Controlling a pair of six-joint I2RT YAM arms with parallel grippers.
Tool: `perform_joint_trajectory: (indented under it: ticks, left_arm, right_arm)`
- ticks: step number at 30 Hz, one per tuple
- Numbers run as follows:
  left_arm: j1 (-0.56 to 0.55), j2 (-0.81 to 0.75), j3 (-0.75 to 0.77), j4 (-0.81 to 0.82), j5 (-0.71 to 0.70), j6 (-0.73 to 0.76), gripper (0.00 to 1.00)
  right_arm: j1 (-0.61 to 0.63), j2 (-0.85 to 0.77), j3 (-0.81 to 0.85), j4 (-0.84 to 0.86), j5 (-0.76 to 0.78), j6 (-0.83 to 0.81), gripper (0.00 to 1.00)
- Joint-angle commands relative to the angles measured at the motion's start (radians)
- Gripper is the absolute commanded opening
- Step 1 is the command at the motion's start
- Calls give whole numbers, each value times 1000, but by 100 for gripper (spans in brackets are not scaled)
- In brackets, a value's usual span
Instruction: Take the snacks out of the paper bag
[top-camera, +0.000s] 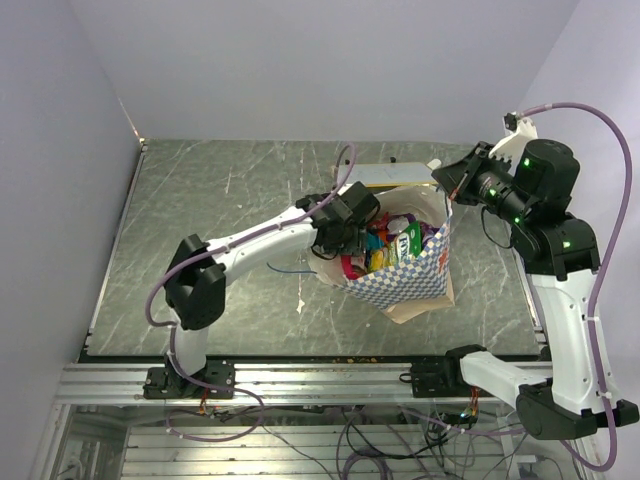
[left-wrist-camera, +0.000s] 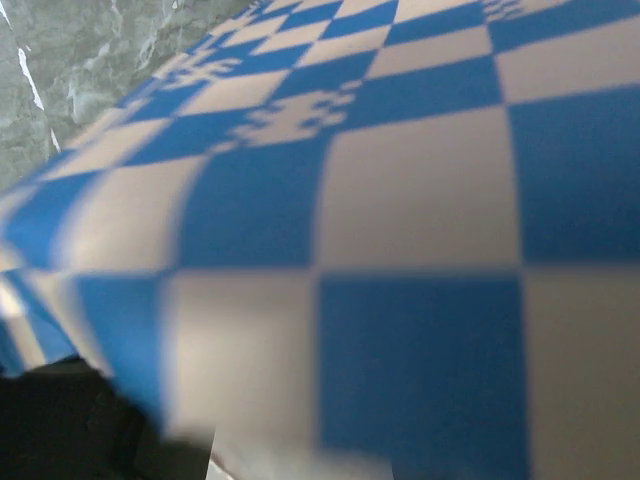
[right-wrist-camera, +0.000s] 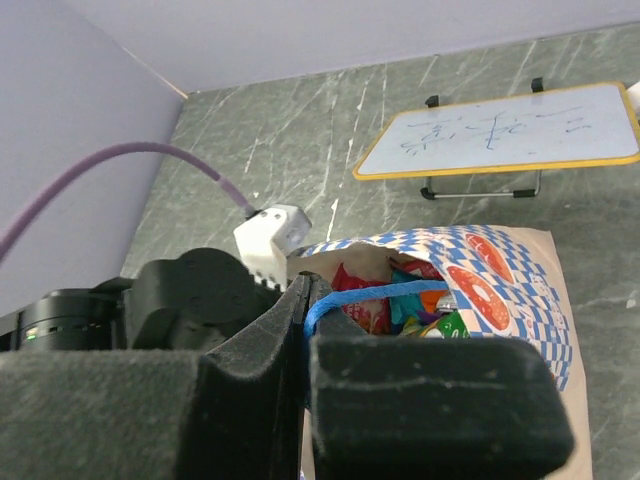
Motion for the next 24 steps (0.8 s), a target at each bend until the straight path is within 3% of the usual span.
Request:
perform_joint_trajectory:
  ticks: [1, 4, 9, 11, 24]
  left_arm:
    - [2, 45, 37, 44, -35, 38, 65]
    - [2, 82, 62, 33, -52, 56, 55]
    - [4, 71, 112, 25, -73, 130, 18]
    - [4, 35, 136, 27, -60, 166, 9]
    - [4, -111, 291, -17, 194, 188, 7]
  right_arm:
    - [5, -9, 57, 35, 14, -39, 0]
    - [5, -18, 57, 23, 19, -41, 0]
    - [4, -32, 50, -3, 32, -43, 0]
    - [5, -34, 57, -7, 38, -45, 0]
    - [5, -81, -14, 2, 115, -33, 0]
